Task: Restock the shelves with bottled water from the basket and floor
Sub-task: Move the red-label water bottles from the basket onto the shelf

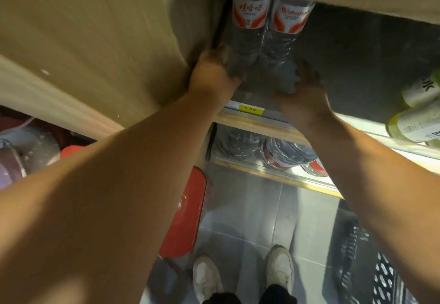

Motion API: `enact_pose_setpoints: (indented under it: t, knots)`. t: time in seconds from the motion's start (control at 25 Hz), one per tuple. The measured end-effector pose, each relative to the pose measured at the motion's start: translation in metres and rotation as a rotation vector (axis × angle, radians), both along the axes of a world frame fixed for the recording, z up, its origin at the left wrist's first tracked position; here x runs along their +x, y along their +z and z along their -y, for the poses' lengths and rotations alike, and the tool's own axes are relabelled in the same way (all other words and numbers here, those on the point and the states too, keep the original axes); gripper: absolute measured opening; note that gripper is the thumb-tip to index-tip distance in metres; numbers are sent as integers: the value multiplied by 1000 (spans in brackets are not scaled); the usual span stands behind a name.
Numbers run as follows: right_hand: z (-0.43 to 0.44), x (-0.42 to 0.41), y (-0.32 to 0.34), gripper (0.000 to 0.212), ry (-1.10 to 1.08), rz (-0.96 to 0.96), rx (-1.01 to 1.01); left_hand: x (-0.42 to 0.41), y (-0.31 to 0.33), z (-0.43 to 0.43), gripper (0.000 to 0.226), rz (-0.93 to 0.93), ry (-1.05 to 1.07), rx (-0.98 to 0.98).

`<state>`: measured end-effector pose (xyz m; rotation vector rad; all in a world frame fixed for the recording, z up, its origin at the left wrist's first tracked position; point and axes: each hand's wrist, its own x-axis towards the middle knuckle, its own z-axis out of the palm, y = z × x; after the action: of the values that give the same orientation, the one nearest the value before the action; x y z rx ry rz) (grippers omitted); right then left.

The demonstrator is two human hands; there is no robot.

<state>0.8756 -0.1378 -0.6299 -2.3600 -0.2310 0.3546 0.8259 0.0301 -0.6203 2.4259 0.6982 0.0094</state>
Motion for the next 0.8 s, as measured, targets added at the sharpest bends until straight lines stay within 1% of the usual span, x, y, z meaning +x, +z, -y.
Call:
enact_pose_setpoints:
  t: [0.08,0.12,0.16,0.24,0.36,0.44,0.56,0.68,0.8]
  knots:
    - [13,-16,10,75,86,92,-167,-19,11,8,68,-84,-84,79]
    - [23,-26,13,74,119,149,-217,-31,19,14,69,-103,-131,115]
    - [33,-40,18,73,157,188,-277,-43,26,20,71,-94,-185,154]
    - [53,-63,29,74,161,200,-365,-67,40,34,75,-68,-294,201]
    - [85,-100,52,75,126,165,-409,-102,63,58,78,-132,-405,324]
    - [109,-129,72,77,89,117,-487,-124,83,76,76,-178,-447,299]
    - [142,-172,93,78,72,91,-585,-153,109,108,75,-155,-490,295]
    - [179,-204,113,78,-12,15,-591,-161,134,155,78,-170,-613,321]
    - [222,-229,132,82,-116,-85,-549,-169,150,207,79,-209,-726,293]
